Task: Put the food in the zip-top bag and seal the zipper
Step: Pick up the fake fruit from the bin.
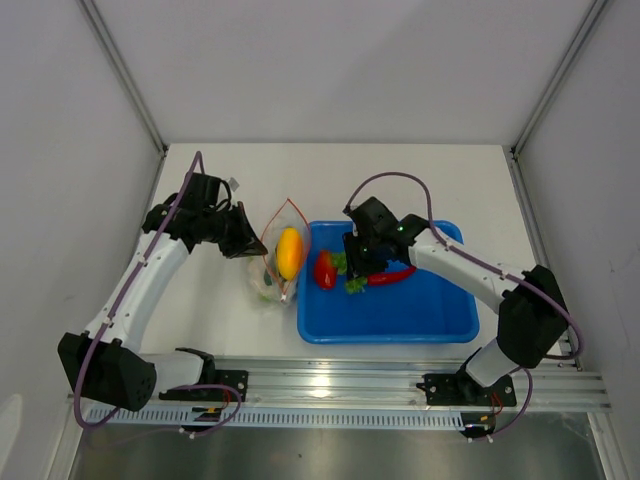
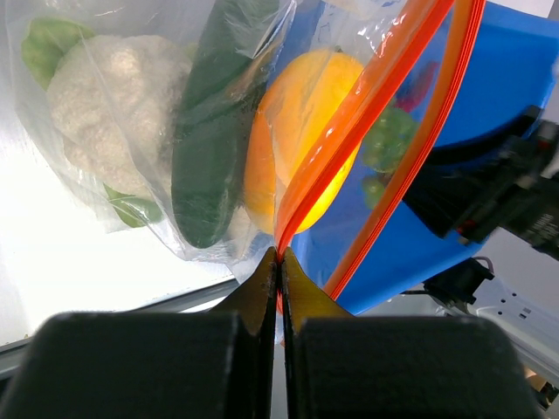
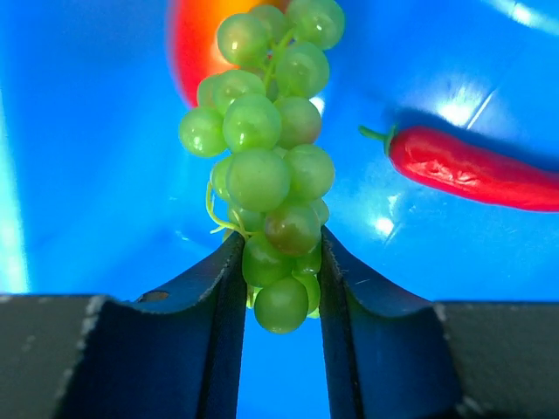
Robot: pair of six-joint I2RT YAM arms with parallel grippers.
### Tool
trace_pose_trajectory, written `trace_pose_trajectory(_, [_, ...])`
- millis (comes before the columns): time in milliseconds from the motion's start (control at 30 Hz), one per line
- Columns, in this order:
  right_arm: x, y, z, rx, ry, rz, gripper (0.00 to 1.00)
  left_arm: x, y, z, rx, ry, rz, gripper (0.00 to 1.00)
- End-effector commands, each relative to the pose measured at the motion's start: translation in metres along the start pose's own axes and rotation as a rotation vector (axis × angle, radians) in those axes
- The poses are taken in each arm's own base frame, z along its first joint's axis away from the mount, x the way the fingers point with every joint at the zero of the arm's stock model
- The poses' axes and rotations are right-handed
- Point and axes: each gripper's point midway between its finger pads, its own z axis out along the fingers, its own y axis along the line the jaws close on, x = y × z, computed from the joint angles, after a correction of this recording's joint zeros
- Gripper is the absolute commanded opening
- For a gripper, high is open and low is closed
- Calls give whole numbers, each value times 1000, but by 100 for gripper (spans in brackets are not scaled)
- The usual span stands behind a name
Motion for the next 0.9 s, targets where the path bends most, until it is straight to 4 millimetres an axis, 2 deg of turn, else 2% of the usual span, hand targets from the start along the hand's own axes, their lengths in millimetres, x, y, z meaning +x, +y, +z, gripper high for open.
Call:
trace_pose_trajectory(0, [-28, 16, -42, -59, -114, -29, 0, -5, -8, -3, 27, -17, 3, 1])
trace_pose_trajectory(267, [-74, 57, -116, -228, -314, -97, 0, -5, -9, -2, 29, -11, 4, 1])
trace_pose_trajectory(467, [-93, 93, -148, -402, -389, -165, 0, -6, -10, -2, 33, -10, 5, 1])
trace_pose_trajectory(633, [-85, 123, -147, -563, -296, -226, 0, -9, -12, -3, 33, -15, 5, 1])
trace_pose_trajectory(667, [-83, 126, -141, -573, -272, -231, 0, -9, -13, -4, 34, -16, 7, 1])
trace_pose_trajectory(767, [-80, 134, -140, -607, -232, -255, 0, -10, -13, -4, 33, -18, 8, 1])
trace_pose_trajectory(800, [-78, 134, -132, -604, -201, -259, 0, -9, -13, -4, 33, -18, 6, 1])
trace_pose_trajectory(867, [-81, 137, -131, -611, -188, -264, 1, -9, -13, -4, 35, -19, 5, 1])
